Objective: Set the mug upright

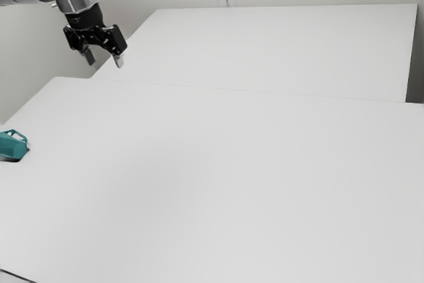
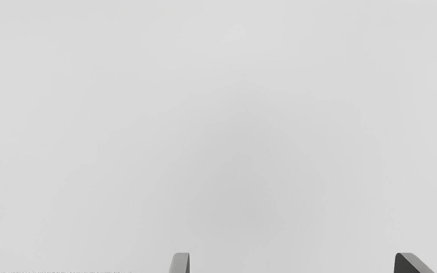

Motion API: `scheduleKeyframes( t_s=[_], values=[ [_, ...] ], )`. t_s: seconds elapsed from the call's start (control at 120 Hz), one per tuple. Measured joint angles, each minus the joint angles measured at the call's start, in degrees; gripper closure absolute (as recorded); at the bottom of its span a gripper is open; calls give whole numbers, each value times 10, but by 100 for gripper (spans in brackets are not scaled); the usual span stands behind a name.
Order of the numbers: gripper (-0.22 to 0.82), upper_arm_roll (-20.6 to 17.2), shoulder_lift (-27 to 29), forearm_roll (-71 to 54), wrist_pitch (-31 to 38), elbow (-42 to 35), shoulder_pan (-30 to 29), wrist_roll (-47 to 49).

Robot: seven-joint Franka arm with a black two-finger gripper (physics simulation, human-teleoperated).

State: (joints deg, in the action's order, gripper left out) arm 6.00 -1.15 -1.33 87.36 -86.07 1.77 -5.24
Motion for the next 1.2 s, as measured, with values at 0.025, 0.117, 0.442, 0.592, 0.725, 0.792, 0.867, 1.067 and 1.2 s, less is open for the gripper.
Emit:
scheduleKeyframes(
  t_s=[0.025,0.117,0.442,0.592,0.725,0.792,0.867,1.067,1.2],
  values=[
    [2,0,0,0,0,0,-2,0],
    [2,3,2,-1,0,0,-6,0],
    [2,-1,7,0,-8,-2,-37,-6],
    [2,-1,4,0,-10,-3,-55,-16],
    [2,-1,4,0,-10,-4,-76,-31],
    [2,-1,4,0,-10,-4,-90,-40],
    [2,-1,3,0,-10,-5,-107,-51],
    [2,-1,-1,0,-9,-5,-169,-87],
    [2,-1,-8,4,-6,-3,-225,-117]
  ],
)
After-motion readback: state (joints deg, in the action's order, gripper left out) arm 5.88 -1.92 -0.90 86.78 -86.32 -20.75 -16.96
